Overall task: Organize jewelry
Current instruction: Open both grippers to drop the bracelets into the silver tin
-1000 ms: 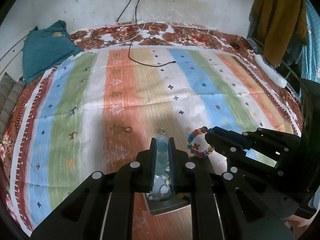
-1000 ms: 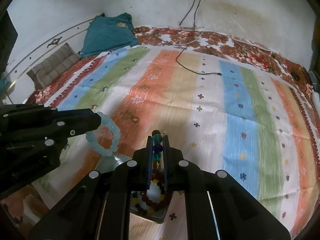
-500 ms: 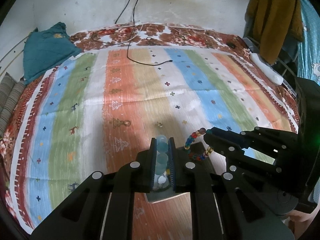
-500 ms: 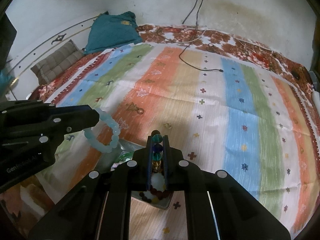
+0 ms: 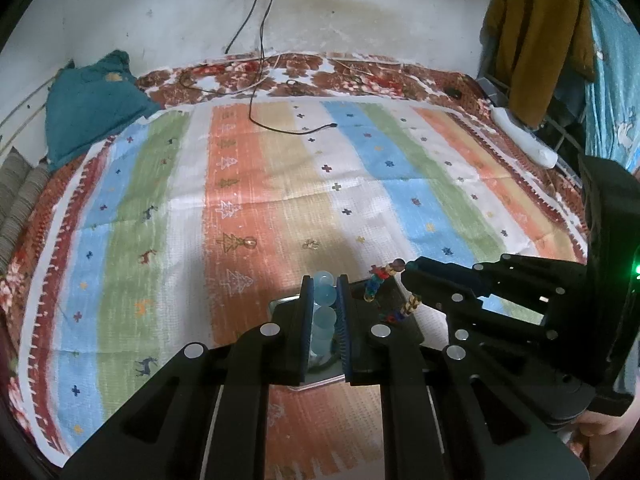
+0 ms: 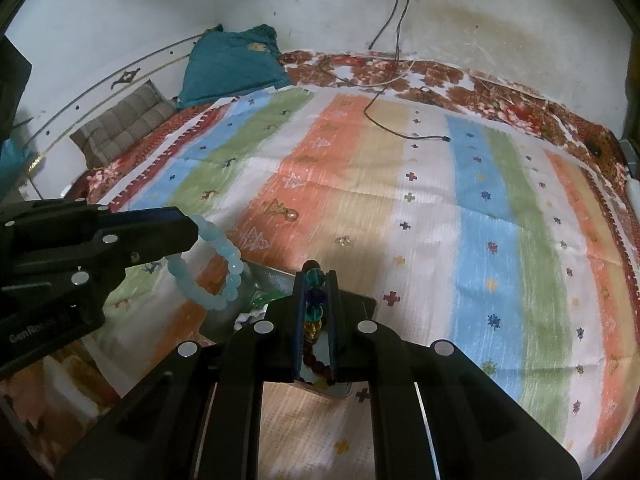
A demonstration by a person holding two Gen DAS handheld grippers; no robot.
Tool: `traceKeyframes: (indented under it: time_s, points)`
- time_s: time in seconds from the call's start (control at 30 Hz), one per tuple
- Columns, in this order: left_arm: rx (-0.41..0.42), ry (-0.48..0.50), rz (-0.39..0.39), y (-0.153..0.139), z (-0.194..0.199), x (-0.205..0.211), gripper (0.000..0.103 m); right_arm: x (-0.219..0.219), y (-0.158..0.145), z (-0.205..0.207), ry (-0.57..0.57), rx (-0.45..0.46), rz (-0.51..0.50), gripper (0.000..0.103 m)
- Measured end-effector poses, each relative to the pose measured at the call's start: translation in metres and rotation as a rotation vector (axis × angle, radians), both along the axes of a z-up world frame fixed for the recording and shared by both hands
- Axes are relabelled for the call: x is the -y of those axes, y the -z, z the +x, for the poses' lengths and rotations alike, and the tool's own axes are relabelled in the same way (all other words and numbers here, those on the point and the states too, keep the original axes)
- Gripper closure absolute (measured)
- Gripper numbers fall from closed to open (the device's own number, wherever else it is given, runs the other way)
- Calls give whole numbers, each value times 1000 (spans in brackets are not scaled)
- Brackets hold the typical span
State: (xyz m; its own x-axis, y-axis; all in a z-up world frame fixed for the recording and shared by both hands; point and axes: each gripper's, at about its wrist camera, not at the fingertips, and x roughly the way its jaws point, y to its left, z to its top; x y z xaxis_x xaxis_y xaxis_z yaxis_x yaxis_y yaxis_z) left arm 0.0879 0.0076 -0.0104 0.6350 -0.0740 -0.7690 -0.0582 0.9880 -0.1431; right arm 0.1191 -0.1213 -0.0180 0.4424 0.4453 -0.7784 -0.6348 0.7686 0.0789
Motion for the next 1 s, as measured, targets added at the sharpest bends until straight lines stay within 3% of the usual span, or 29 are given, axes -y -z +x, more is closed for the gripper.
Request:
traceKeyframes:
  time_s: [0.17, 0.3, 0.57, 1.0]
  points:
    - [4, -23, 0, -3, 0, -5, 91, 3, 1, 5, 36, -16, 4, 92]
    - [-1, -48, 13, -2, 1, -10, 85, 6, 2, 9, 61, -27, 4, 77]
    - [-15, -88, 25, 1, 4, -20, 73, 5, 9, 17, 74, -54, -18, 74]
    - [-85, -135, 49, 15, 29, -34, 52, -13, 19, 36, 51, -85, -58, 57]
